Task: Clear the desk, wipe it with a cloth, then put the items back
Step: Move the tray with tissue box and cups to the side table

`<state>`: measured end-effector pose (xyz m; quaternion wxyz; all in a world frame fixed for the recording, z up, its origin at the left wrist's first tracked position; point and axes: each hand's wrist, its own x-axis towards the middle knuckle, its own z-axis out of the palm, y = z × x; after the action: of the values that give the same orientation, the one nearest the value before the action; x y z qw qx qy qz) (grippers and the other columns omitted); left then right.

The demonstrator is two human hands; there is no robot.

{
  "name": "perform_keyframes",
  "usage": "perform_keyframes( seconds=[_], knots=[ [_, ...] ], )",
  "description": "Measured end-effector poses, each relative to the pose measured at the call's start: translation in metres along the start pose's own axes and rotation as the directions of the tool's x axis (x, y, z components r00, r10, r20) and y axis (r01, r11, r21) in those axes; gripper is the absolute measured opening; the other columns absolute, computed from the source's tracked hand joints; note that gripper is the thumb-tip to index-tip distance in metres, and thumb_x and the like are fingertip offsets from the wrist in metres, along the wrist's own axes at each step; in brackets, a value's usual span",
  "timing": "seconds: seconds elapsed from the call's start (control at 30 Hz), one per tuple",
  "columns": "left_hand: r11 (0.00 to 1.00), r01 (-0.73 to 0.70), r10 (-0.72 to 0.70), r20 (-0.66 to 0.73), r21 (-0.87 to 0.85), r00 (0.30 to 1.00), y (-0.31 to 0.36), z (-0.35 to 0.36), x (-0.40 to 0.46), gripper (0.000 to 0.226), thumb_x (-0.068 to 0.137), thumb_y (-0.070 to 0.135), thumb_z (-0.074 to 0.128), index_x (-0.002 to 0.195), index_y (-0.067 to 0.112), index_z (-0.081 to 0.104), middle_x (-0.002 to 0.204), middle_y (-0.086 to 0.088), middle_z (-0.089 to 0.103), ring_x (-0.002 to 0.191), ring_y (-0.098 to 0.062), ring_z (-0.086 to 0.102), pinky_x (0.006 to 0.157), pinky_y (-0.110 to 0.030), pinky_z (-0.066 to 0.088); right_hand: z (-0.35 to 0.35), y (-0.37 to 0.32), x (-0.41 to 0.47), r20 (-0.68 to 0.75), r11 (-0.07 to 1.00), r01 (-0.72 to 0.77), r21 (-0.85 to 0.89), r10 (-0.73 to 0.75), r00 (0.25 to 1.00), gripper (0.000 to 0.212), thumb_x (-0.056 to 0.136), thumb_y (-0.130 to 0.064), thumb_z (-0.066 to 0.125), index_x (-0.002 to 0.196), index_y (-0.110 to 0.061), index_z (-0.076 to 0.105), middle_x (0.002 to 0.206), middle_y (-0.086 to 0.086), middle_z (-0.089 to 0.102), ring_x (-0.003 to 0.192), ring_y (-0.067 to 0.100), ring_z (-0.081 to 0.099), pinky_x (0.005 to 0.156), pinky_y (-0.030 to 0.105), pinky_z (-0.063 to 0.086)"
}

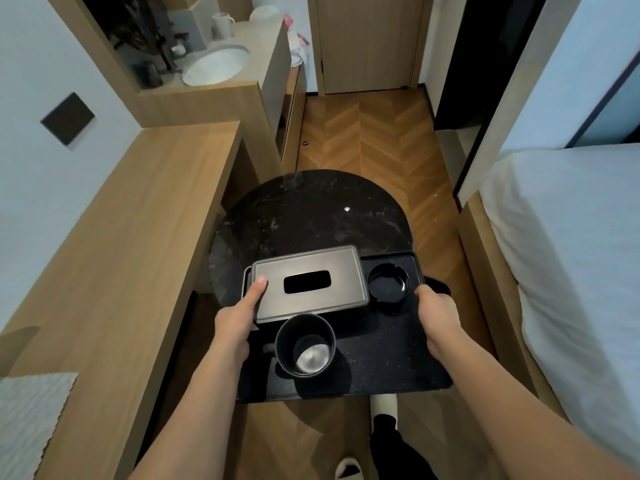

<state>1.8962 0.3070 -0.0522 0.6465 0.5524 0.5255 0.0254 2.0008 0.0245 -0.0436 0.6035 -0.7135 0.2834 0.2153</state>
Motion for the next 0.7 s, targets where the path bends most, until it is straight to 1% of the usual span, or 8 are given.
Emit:
perform_keyframes(
  seconds=[0.07, 0.13, 0.2, 0.27, 0.4, 0.5, 0.63, 0.7],
  knots=[
    [1.000, 0.009, -0.009, -0.020, -0.003, 1.000, 0.015, 0.010, 0.014, 0.118, 0.038, 0.076, 0.089, 0.130, 0.008, 0.060, 0.117, -0.010, 0.071, 0.104, -0.032, 0.068, 0.097, -0.051, 0.054, 0.010, -0.018, 0.025, 0.042, 1.000, 0.003, -0.010, -0.003, 0.999, 0.019, 0.094, -0.022, 0.050, 0.097, -0.007, 0.062, 0.089, 0.008, 0.062, 0.080, 0.024, 0.057, 0.075, 0.037, 0.042],
    [1.000, 0.024, -0.024, -0.035, -0.010, 0.999, 0.029, 0.021, 0.032, 0.119, 0.035, 0.077, 0.089, 0.128, 0.009, 0.061, 0.116, -0.010, 0.071, 0.104, -0.033, 0.068, 0.097, -0.053, 0.054, 0.021, -0.036, 0.052, 0.068, 1.000, 0.012, -0.027, -0.010, 0.998, 0.027, 0.092, -0.025, 0.053, 0.111, -0.007, 0.060, 0.098, 0.005, 0.064, 0.088, 0.023, 0.058, 0.084, 0.038, 0.046],
    [0.999, 0.040, -0.041, -0.050, -0.027, 0.998, 0.045, 0.034, 0.054, 0.118, 0.030, 0.079, 0.088, 0.122, 0.010, 0.064, 0.111, -0.010, 0.073, 0.101, -0.034, 0.070, 0.095, -0.054, 0.054, 0.034, -0.055, 0.077, 0.085, 0.998, 0.022, -0.063, -0.017, 0.996, 0.051, 0.092, -0.031, 0.054, 0.137, -0.007, 0.046, 0.123, 0.005, 0.058, 0.109, 0.025, 0.055, 0.096, 0.040, 0.042],
    [0.998, 0.050, -0.053, -0.078, -0.031, 0.996, 0.058, 0.045, 0.077, 0.123, 0.028, 0.081, 0.087, 0.125, 0.010, 0.063, 0.114, -0.010, 0.073, 0.102, -0.034, 0.069, 0.095, -0.054, 0.054, 0.047, -0.072, 0.101, 0.109, 0.995, 0.034, -0.089, -0.024, 0.994, 0.062, 0.095, -0.032, 0.054, 0.149, -0.012, 0.032, 0.142, 0.009, 0.046, 0.127, 0.029, 0.046, 0.100, 0.041, 0.037],
    [0.998, 0.059, -0.060, -0.098, -0.006, 0.993, 0.085, 0.062, 0.125, 0.129, 0.029, 0.084, 0.085, 0.132, 0.011, 0.061, 0.119, -0.009, 0.071, 0.105, -0.033, 0.069, 0.096, -0.053, 0.054, 0.076, -0.100, 0.148, 0.200, 0.992, 0.010, -0.126, 0.016, 0.980, 0.061, 0.095, -0.033, 0.056, 0.148, -0.014, 0.033, 0.148, 0.009, 0.041, 0.132, 0.028, 0.041, 0.100, 0.040, 0.034],
    [0.999, 0.047, -0.045, -0.117, 0.012, 0.992, 0.106, 0.077, 0.168, 0.135, 0.028, 0.088, 0.082, 0.135, 0.011, 0.058, 0.125, -0.009, 0.068, 0.110, -0.034, 0.067, 0.099, -0.053, 0.052, 0.100, -0.114, 0.184, 0.239, 0.987, -0.001, -0.159, 0.039, 0.970, 0.066, 0.094, -0.036, 0.057, 0.151, -0.018, 0.029, 0.151, 0.009, 0.038, 0.134, 0.029, 0.040, 0.106, 0.044, 0.035],
    [0.999, 0.043, -0.038, -0.131, 0.032, 0.991, 0.130, 0.097, 0.235, 0.139, 0.026, 0.092, 0.079, 0.138, 0.013, 0.055, 0.133, -0.007, 0.064, 0.115, -0.033, 0.065, 0.100, -0.053, 0.051, 0.133, -0.130, 0.227, 0.250, 0.981, 0.030, -0.191, 0.019, 0.968, 0.077, 0.094, -0.036, 0.059, 0.157, -0.018, 0.017, 0.157, 0.008, 0.030, 0.141, 0.028, 0.034, 0.104, 0.040, 0.032],
    [0.998, 0.037, -0.031, -0.145, 0.045, 0.989, 0.140, 0.105, 0.266, 0.142, 0.024, 0.093, 0.078, 0.139, 0.014, 0.054, 0.140, -0.006, 0.059, 0.117, -0.033, 0.063, 0.099, -0.054, 0.052, 0.151, -0.136, 0.247, 0.218, 0.971, 0.053, -0.233, -0.001, 0.976, 0.079, 0.092, -0.037, 0.060, 0.157, -0.016, 0.019, 0.159, 0.007, 0.025, 0.140, 0.028, 0.033, 0.102, 0.039, 0.033]
  ],
)
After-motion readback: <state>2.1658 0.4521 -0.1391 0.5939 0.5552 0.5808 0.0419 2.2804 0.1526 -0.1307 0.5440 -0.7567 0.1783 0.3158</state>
